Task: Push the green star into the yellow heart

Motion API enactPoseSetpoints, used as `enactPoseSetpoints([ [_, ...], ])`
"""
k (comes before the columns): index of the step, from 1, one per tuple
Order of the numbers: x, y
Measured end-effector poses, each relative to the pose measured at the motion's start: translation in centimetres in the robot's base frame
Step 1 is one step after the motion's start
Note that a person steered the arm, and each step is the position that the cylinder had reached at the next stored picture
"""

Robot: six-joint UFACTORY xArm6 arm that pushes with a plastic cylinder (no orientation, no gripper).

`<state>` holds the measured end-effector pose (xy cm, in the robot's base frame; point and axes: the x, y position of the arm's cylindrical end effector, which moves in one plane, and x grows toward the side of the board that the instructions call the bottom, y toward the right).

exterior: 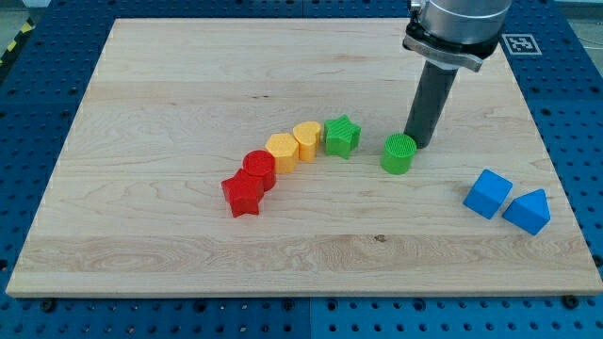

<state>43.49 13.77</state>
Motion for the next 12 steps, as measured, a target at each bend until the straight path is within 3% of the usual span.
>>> enactPoseSetpoints([
  [2, -2.6, -0.7],
  [9, -2.7, -9.3],
  [12, -1.9, -4.9],
])
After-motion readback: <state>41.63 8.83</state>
